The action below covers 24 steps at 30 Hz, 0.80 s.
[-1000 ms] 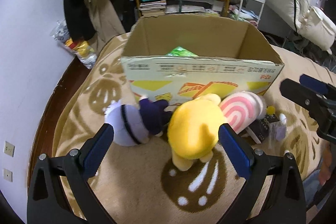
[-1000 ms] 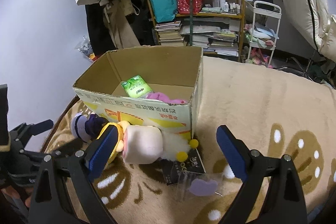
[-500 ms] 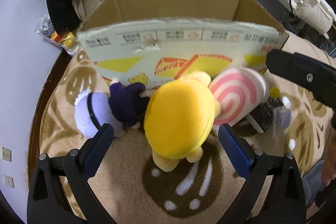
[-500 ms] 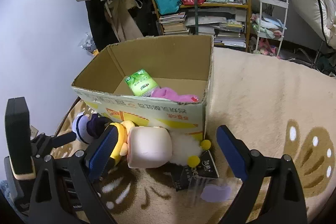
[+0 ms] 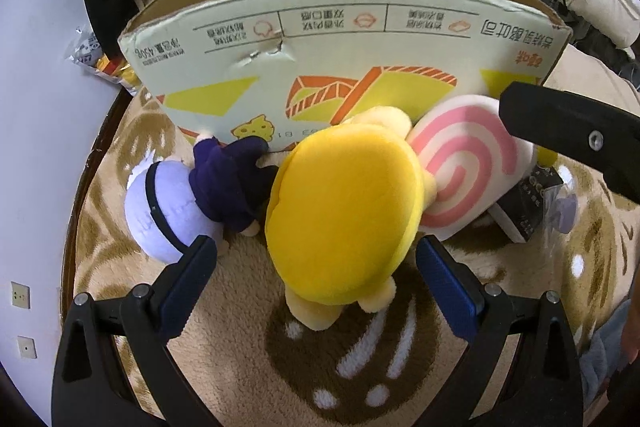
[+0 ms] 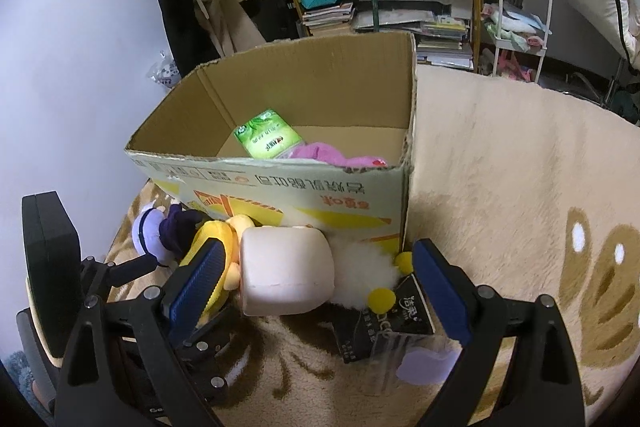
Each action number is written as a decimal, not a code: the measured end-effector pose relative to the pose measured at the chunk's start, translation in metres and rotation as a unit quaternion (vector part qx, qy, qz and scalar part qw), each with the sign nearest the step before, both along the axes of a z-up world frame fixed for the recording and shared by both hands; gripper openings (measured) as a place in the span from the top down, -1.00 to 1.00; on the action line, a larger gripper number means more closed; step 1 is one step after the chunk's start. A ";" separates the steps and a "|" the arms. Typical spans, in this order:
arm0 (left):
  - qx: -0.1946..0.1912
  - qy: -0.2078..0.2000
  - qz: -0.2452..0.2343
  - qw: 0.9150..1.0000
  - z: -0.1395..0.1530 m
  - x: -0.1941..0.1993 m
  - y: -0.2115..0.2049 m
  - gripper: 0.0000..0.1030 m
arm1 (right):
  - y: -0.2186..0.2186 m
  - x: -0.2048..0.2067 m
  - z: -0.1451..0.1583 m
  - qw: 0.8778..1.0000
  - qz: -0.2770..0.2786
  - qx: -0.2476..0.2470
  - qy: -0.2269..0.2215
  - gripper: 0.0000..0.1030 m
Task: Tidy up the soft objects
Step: 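Grasp yellow plush with left tool while right tool grasps pink swirl roll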
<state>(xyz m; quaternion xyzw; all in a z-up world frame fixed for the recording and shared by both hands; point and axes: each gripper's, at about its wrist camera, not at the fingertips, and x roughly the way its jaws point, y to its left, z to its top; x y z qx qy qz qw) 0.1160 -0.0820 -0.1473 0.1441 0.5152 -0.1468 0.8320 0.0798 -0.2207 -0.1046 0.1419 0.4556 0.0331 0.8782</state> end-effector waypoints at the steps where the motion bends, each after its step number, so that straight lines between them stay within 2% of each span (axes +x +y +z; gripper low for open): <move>1: 0.000 0.001 0.001 1.000 -0.001 0.001 0.001 -0.91 | 0.000 0.000 -0.001 1.000 0.001 0.000 0.001 -0.92; 4: -0.004 0.004 0.004 1.000 -0.002 0.003 0.002 -0.91 | 0.001 0.002 -0.002 1.000 0.006 0.000 0.003 -0.88; 9: -0.031 0.022 0.007 0.999 -0.005 0.008 0.009 -0.89 | 0.004 0.005 -0.007 1.000 0.019 0.013 0.014 -0.64; 11: -0.045 0.033 0.016 0.998 -0.007 0.010 0.013 -0.85 | 0.005 0.006 -0.011 0.999 0.019 0.021 0.019 -0.32; 13: -0.053 0.040 0.020 0.998 -0.009 0.012 0.016 -0.67 | 0.004 0.008 -0.014 0.999 0.020 0.037 0.025 -0.29; 16: -0.056 0.040 0.027 0.997 -0.013 0.013 0.021 -0.47 | 0.008 0.010 -0.018 0.999 0.023 0.033 0.029 -0.29; 18: -0.063 0.045 0.025 0.997 -0.015 0.015 0.025 -0.21 | 0.011 0.011 -0.019 0.999 0.029 0.031 0.029 -0.29; 19: -0.073 0.052 0.022 0.996 -0.015 0.015 0.026 -0.14 | 0.012 0.012 -0.020 0.998 0.033 0.032 0.030 -0.26; 21: -0.074 0.049 0.023 0.996 -0.015 0.015 0.027 -0.06 | 0.016 0.011 -0.020 0.998 0.046 0.036 0.031 0.03; 24: -0.064 0.036 0.018 0.997 -0.013 0.012 0.025 -0.01 | 0.024 0.008 -0.015 0.998 0.060 0.005 0.022 0.13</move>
